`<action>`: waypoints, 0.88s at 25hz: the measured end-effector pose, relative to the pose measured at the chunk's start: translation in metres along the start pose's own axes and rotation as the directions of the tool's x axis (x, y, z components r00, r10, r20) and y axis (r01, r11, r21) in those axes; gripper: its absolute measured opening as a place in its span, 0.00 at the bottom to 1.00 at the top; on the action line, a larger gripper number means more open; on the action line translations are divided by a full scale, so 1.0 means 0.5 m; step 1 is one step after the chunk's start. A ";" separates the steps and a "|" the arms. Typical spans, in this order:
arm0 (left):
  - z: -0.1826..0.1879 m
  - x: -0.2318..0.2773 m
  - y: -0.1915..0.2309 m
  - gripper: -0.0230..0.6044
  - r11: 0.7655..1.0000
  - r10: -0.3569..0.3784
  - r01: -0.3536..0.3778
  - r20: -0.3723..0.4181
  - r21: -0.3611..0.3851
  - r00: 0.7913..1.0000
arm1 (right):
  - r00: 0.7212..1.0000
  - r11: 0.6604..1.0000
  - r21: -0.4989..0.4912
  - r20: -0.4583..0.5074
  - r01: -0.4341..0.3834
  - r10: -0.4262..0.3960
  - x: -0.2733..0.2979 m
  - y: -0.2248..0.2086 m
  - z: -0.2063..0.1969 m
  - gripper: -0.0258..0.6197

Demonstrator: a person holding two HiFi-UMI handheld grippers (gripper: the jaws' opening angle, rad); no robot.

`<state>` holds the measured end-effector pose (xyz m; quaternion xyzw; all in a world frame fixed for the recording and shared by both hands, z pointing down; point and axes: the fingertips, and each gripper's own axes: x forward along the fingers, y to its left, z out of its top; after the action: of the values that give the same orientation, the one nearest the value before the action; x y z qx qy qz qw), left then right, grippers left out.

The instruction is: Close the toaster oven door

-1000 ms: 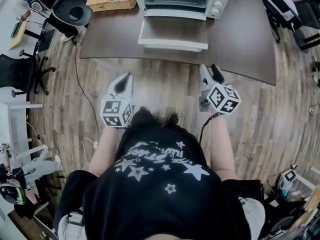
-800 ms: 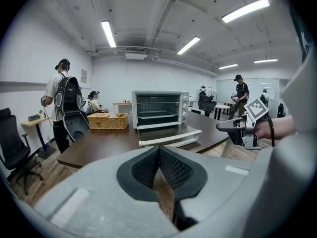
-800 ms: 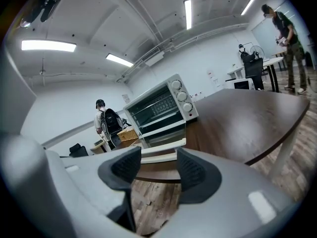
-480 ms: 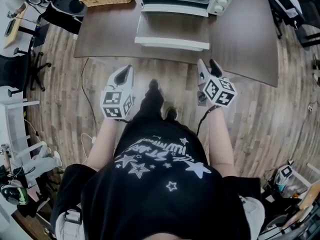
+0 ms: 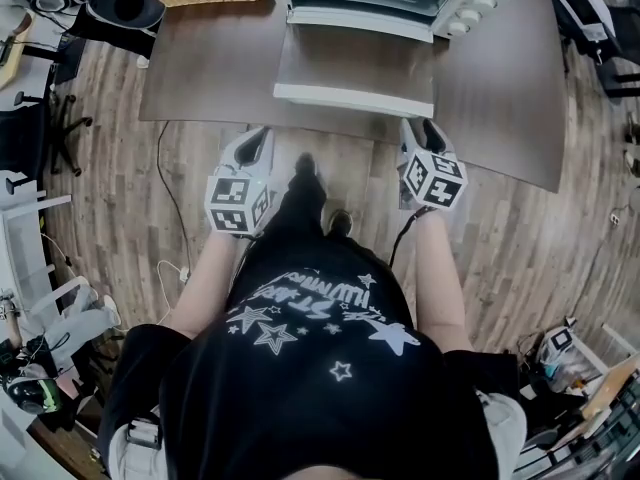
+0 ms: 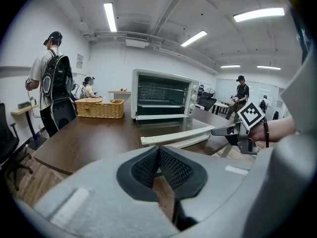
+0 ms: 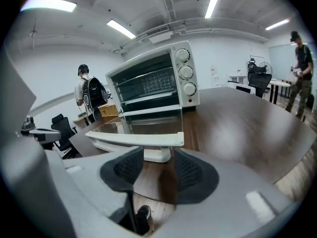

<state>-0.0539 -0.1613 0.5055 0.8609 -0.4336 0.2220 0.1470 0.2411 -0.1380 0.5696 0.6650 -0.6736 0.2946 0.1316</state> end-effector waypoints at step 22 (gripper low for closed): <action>-0.014 0.009 0.046 0.05 0.999 0.016 -0.016 -0.011 -0.038 1.000 | 0.993 0.993 0.032 -0.046 0.114 -0.113 0.055 -0.027 -0.006 0.18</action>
<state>-0.0719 -0.1745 0.5150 0.8532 -0.4438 0.2197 0.1638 0.2515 -0.1581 0.5908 0.6976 -0.6264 0.3129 0.1517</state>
